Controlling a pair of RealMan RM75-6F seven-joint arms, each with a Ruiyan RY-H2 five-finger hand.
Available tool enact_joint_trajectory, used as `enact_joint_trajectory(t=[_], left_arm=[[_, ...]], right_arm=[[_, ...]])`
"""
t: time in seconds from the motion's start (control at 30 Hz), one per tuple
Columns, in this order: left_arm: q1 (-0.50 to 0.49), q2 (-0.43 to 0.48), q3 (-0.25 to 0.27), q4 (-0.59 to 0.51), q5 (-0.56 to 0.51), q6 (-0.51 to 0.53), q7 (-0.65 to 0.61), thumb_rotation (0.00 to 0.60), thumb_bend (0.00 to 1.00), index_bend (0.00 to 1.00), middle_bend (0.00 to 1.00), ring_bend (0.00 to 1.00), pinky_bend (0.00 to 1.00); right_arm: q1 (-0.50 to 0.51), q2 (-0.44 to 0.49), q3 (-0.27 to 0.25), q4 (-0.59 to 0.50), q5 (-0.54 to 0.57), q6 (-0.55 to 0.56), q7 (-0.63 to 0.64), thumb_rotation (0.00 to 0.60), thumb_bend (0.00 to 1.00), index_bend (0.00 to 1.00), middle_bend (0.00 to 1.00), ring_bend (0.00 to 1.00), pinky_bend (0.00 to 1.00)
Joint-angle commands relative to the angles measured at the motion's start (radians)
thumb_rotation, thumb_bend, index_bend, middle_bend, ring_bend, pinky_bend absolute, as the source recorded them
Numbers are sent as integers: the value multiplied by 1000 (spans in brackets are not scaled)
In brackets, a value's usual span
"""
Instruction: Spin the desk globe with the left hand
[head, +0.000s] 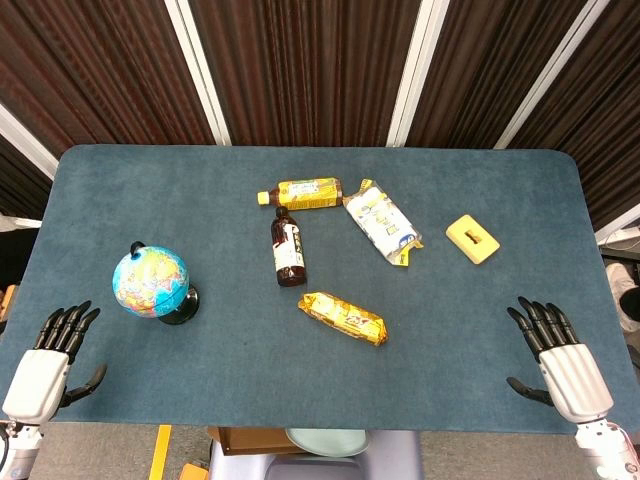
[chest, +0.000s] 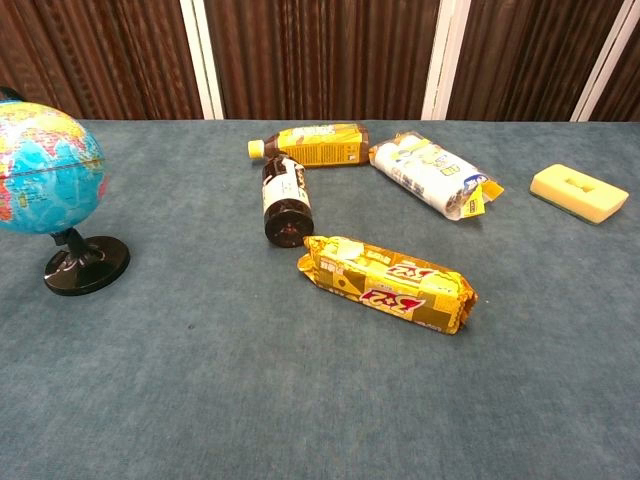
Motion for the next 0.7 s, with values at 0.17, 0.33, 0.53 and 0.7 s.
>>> enact_joint_trajectory(t=[0.17, 0.33, 0.53, 0.7], left_arm=[[0, -37, -14, 14, -5, 16, -25, 600, 364, 0, 0, 0, 0], [-20, -113, -74, 1, -42, 39, -154, 600, 361, 0, 0, 0, 0], [-78, -176, -139, -42, -71, 8, -140, 600, 355, 0, 0, 0, 0], [-113, -226, -175, -56, -106, -20, -61, 600, 334, 0, 0, 0, 0]], right_arm=[[0, 3, -7, -4, -13, 1, 5, 600, 74, 0, 0, 0, 0], [1, 5, -8, -6, -17, 2, 10, 600, 75, 0, 0, 0, 0], [-3, 9, -9, -8, -25, 15, 21, 600, 74, 0, 0, 0, 0], [-5, 16, -10, -9, -30, 24, 34, 600, 74, 0, 0, 0, 0]])
